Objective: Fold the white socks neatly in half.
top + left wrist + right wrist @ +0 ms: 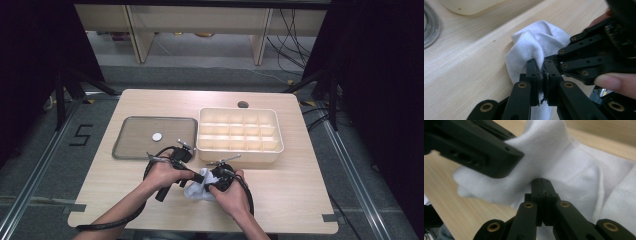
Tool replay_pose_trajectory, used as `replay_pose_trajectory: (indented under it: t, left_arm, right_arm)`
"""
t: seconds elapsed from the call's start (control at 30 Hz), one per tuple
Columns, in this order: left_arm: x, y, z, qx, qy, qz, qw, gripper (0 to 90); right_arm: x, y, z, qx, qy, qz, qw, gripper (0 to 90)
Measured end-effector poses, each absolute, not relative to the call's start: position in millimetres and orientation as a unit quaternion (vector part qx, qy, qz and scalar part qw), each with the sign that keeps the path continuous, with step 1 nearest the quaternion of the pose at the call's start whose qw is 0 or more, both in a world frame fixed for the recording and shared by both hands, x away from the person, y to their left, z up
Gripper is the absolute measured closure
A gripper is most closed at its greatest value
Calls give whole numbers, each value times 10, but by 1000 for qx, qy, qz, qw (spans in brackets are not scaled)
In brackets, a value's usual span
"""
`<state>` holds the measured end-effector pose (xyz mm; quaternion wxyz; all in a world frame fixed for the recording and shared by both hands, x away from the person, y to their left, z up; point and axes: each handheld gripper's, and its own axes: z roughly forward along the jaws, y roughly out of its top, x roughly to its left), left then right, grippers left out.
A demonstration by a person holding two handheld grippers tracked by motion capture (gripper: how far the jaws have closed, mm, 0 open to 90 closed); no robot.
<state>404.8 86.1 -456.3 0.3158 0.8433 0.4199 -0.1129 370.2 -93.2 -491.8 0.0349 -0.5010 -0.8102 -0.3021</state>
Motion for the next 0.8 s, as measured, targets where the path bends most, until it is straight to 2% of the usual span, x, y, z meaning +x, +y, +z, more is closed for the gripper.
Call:
replay_pose_trajectory:
  t: [0.1,0.2,0.27,0.3,0.4,0.47,0.6,0.73,0.8]
  left_arm:
    - [4047,885,-4571,841,425,-113,316,837]
    - [4058,908,-4572,844,424,-111,311,837]
    - [4060,910,-4565,843,424,-110,311,836]
    - [4062,909,-4561,844,423,-109,310,836]
    - [4061,901,-4558,844,424,-108,310,836]
    - [4063,896,-4560,844,424,-108,311,835]
    - [4070,890,-4545,845,425,-107,306,835]
    - [4076,886,-4536,845,426,-109,303,835]
    - [4080,882,-4535,846,425,-108,303,834]
  right_arm:
    - [3674,-974,-4810,-508,-800,-317,45,886]
    - [3640,-1132,-4581,-502,-792,-346,22,889]
    - [3631,-1305,-4454,-521,-784,-337,-16,893]
    - [3633,-1362,-4436,-529,-781,-332,-19,893]
    - [3664,-1550,-4538,-543,-778,-316,-29,893]
    - [3654,-1574,-4658,-551,-777,-302,-19,892]
    - [3652,-1557,-4844,-556,-780,-286,-11,890]
    - [3639,-1478,-4858,-560,-778,-283,-4,884]
    - [3649,-1470,-4873,-552,-781,-290,-17,882]
